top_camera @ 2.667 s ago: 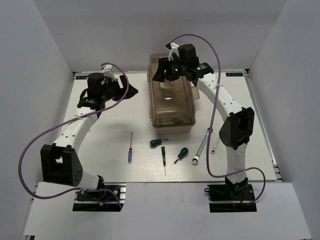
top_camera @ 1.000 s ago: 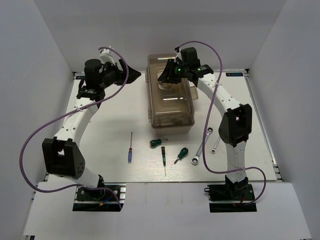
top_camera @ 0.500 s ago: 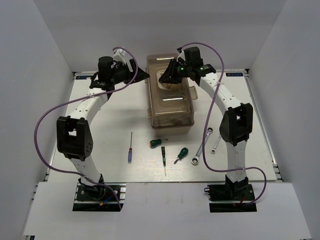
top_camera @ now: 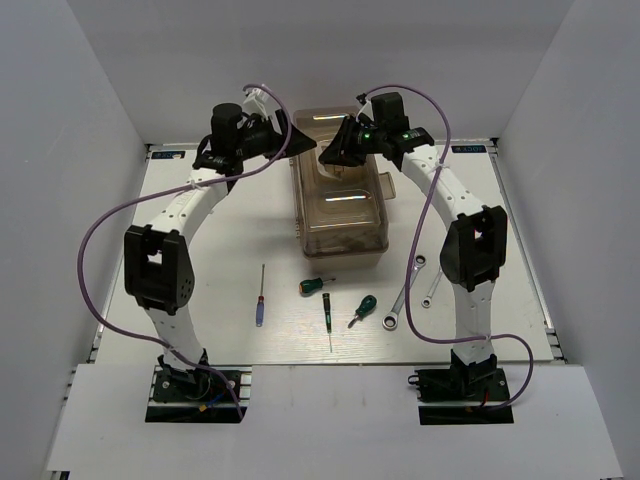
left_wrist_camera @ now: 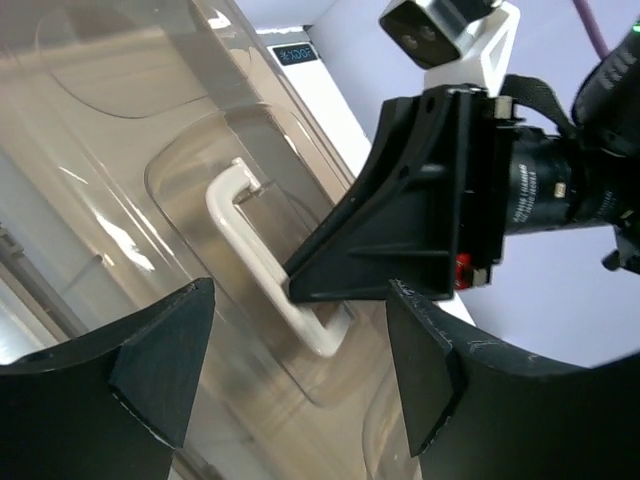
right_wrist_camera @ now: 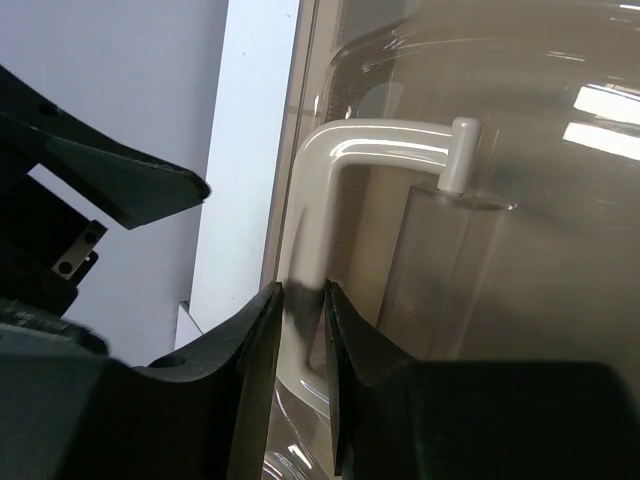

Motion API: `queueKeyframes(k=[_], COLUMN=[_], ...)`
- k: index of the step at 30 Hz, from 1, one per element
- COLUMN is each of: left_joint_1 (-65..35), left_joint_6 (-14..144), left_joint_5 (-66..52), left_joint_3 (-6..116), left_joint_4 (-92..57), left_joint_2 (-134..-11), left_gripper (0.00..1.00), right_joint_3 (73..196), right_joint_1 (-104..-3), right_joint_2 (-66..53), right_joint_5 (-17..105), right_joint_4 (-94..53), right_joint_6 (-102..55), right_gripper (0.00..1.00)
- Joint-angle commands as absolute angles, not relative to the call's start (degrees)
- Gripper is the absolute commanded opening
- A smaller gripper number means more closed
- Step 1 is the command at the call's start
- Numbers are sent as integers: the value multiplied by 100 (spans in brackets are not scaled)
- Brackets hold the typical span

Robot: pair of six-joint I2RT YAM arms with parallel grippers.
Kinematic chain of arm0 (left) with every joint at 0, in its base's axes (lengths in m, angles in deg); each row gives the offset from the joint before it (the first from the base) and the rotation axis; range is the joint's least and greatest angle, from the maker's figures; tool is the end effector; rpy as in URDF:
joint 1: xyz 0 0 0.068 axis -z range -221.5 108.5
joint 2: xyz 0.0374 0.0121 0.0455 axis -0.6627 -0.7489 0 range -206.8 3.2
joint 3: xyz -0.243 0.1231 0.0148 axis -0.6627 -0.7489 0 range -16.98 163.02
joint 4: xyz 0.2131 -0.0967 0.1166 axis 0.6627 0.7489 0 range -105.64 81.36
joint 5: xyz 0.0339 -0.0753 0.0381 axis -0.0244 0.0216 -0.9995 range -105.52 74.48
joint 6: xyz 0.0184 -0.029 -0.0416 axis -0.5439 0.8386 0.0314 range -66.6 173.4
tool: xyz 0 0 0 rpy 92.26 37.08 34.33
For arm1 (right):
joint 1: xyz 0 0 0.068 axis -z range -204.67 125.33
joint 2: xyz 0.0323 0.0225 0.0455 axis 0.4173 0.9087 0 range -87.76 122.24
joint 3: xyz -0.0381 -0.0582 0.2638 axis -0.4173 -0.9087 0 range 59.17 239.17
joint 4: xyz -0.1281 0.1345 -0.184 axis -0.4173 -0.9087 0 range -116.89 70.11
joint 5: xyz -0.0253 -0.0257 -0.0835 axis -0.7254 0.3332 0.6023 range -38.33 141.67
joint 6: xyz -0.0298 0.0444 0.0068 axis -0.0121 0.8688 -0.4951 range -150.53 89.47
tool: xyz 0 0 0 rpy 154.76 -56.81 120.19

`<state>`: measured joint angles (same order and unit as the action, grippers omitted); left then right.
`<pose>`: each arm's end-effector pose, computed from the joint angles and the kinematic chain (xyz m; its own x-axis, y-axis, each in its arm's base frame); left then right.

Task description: Sort the tools into containers

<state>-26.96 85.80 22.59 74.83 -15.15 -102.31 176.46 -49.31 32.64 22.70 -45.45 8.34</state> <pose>0.4221 -0.1324 0.3431 -0.6167 -0.2755 -0.7374 0.5286 0.5491 -0.6473 0.4415 0.2215 0.3374 -0.8108 0.2321 -0.5374 -0.3111 0.6067 0.7315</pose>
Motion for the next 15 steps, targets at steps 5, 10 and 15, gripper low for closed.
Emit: queueKeyframes(k=[5,10,15], left_joint_1=[-2559,-2507,-2454], left_joint_6=[8715,8943,9154], left_joint_5=[1999,1630,1568], left_joint_3=[8154,8278,8576], left_joint_4=[-1144,-1081,-1019], left_joint_2=[-10692,-10920,-11149], left_gripper=[77,74,68], right_joint_3=[17729,17729,17703], right_joint_1=[-4989,-4972,-4989], right_joint_2=[3248,3265,3257], right_joint_5=[1845,1801,1766], right_joint_4=[-4239,-4204,-4178], right_joint_6=[1007,1034,1042], right_gripper=[29,29,29])
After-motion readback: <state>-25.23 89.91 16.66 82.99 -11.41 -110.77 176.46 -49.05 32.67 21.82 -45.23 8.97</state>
